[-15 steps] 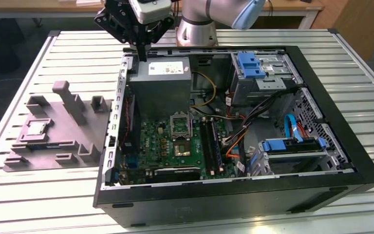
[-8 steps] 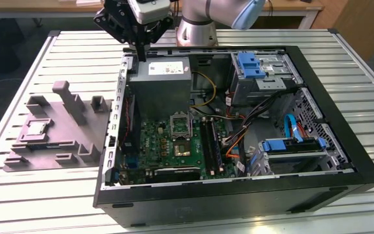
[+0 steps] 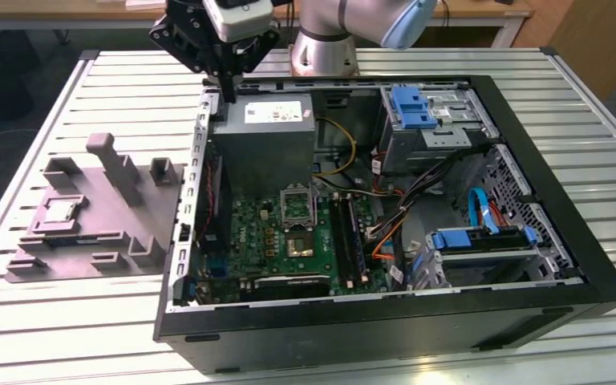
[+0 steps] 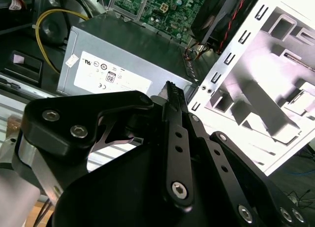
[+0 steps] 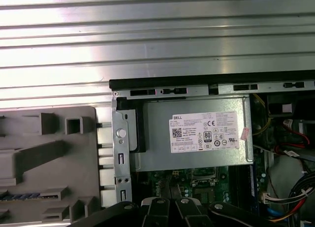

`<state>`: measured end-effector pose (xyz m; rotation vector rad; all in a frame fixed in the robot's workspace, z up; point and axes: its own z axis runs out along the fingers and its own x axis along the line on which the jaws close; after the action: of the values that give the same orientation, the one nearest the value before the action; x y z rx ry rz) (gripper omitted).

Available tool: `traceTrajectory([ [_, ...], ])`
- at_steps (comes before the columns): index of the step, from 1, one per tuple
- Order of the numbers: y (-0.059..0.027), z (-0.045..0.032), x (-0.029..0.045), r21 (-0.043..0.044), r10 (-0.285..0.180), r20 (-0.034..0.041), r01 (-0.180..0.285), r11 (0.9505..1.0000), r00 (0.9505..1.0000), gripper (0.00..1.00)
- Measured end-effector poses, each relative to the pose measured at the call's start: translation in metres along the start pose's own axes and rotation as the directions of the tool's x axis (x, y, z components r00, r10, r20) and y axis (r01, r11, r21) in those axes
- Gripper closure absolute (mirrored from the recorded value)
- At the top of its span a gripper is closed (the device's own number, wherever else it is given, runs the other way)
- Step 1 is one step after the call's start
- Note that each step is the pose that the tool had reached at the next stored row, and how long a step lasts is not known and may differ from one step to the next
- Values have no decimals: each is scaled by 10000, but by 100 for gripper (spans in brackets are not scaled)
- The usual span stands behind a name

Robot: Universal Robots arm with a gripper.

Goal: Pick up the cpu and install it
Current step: 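Reach for the cpu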

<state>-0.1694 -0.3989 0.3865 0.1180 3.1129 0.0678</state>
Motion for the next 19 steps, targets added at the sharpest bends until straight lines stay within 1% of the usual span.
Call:
traceTrajectory([
  [3,-2,1,13,0,0,0,0,10000,10000,89],
  [12,-7,3,88,2,0,-1,0,10000,10000,89],
  [19,-13,2,159,1,0,-1,0,10000,10000,89],
])
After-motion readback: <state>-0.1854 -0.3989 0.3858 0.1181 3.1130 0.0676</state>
